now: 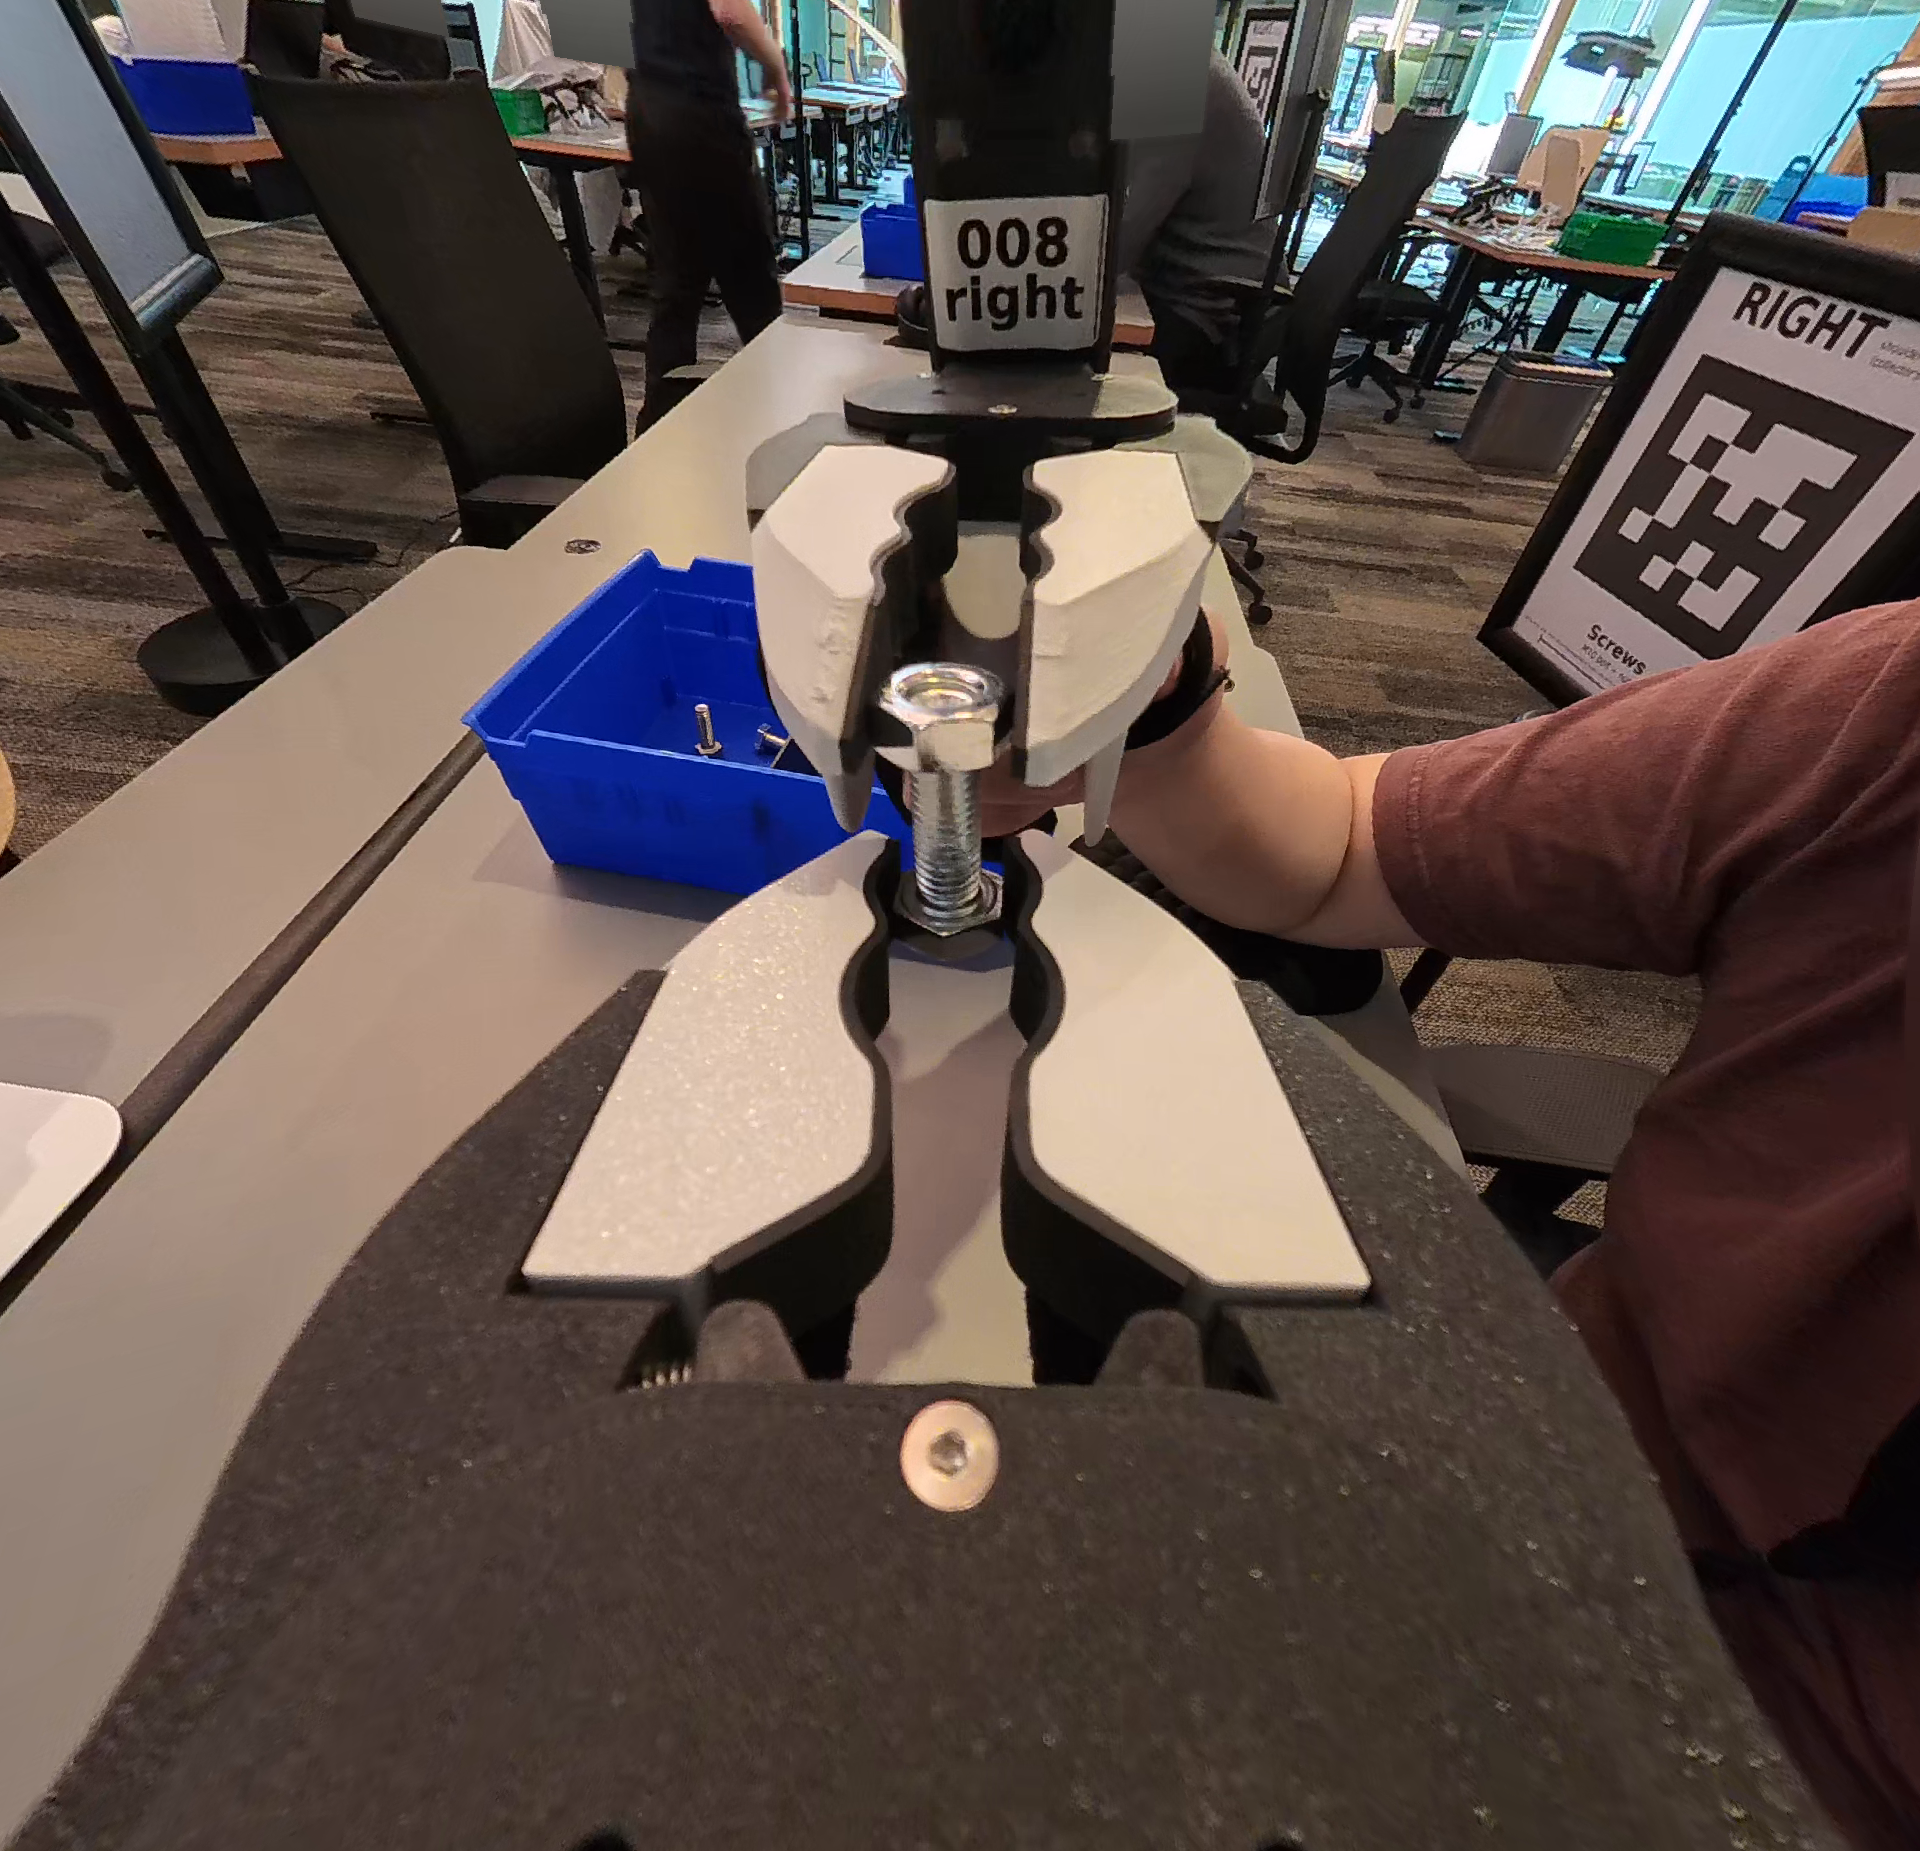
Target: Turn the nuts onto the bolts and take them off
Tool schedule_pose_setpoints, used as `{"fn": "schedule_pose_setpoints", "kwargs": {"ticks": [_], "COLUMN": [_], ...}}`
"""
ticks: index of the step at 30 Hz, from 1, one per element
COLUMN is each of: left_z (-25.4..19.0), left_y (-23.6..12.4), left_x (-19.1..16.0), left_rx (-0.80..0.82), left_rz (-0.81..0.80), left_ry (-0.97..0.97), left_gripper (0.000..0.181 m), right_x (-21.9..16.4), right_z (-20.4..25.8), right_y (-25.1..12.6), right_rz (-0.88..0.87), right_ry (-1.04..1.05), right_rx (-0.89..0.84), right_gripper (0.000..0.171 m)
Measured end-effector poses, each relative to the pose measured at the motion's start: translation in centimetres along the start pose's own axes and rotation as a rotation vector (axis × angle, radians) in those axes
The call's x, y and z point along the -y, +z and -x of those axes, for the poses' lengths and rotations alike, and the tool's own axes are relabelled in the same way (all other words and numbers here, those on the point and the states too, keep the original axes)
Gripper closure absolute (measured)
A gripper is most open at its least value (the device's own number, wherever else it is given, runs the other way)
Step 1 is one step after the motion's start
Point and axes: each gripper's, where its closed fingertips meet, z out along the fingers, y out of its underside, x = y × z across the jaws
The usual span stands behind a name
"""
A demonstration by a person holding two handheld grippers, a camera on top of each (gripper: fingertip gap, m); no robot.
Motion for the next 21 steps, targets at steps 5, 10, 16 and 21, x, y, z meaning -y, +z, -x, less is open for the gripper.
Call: {"fn": "schedule_pose_setpoints", "kwargs": {"ticks": [5,10,16,21], "left_z": [-0.08,-0.14,-0.18,-0.36], "left_y": [0.12,0.13,0.12,0.11], "left_x": [-0.19,-0.2,-0.28,-0.31], "left_rx": [-0.001,-0.004,-0.005,-0.019], "left_rz": [0.011,0.014,0.02,0.021], "left_ry": [0.003,0.003,0.004,-0.001], "left_gripper": [0.163,0.163,0.163,0.163], "right_x": [-0.23,-0.23,-0.3,-0.33], "right_z": [0.12,0.18,0.21,0.39], "right_y": [0.19,0.21,0.26,0.26], "right_rz": [0.007,0.009,0.011,0.011], "right_ry": [0.001,-0.007,-0.008,-0.018], "right_rx": [0.009,0.01,0.017,0.032], "right_gripper": [0.152,0.152,0.152,0.152]}}
